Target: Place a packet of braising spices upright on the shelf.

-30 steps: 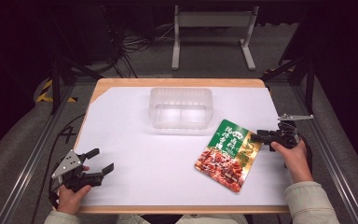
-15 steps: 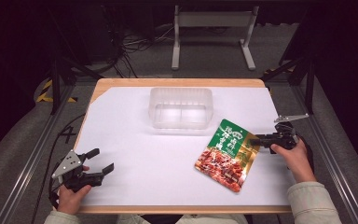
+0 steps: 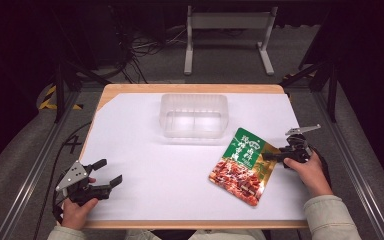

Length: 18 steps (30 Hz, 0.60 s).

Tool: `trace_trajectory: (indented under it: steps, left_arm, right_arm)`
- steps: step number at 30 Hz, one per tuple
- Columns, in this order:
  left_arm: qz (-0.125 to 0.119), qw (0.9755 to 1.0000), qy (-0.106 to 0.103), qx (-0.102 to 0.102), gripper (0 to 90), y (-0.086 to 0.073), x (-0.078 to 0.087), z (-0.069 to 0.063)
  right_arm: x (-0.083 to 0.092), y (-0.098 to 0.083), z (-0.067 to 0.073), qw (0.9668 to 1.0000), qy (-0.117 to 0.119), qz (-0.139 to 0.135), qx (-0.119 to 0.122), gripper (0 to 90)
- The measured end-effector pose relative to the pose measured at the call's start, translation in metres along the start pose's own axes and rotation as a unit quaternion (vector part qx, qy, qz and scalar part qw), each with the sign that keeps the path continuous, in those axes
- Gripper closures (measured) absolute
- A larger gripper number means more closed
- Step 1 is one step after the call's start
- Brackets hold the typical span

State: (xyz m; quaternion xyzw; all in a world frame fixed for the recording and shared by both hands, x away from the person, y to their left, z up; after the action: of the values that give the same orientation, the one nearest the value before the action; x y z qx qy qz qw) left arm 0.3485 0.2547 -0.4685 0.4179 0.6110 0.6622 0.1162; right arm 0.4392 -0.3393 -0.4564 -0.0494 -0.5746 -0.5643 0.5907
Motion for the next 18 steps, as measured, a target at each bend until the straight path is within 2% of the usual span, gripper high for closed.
trace_trajectory:
  steps: [4, 6, 13, 18]
  left_arm:
    - [-0.001, 1.0, 0.0, 0.0, 14.8, 0.0001, -0.0001, 0.0]
    - [0.0, 1.0, 0.0, 0.0, 14.8, 0.0, 0.0, 0.0]
    - [0.0, 1.0, 0.0, 0.0, 14.8, 0.0, 0.0, 0.0]
    - [-0.002, 1.0, 0.0, 0.0, 14.8, 0.0001, -0.0001, 0.0001]
  right_arm:
    - [-0.0067, -0.0022, -0.0007, 0.9998, -0.015, -0.002, 0.012, 66.0]
    - [-0.0068, -0.0024, -0.0012, 0.9998, -0.017, -0.004, 0.009, 68.4]
    - [-0.0069, -0.003, -0.0037, 0.9992, -0.038, -0.01, 0.013, 84.1]
    - [-0.0057, -0.0027, -0.0041, 0.9992, -0.036, -0.018, 0.006, 88.8]
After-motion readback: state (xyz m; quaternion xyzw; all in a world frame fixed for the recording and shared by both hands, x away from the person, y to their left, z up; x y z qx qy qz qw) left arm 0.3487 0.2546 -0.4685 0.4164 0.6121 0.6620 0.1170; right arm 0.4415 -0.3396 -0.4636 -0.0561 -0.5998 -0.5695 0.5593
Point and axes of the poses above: each handheld gripper's, and its own axes: x roughly backward along the jaws, y roughly out of its top, z roughly to its left, the point moved 4 cm from there along -x, roughly forward along the jaws, and after that the axes turned 5 degrees about z, right-handed, at the moved point
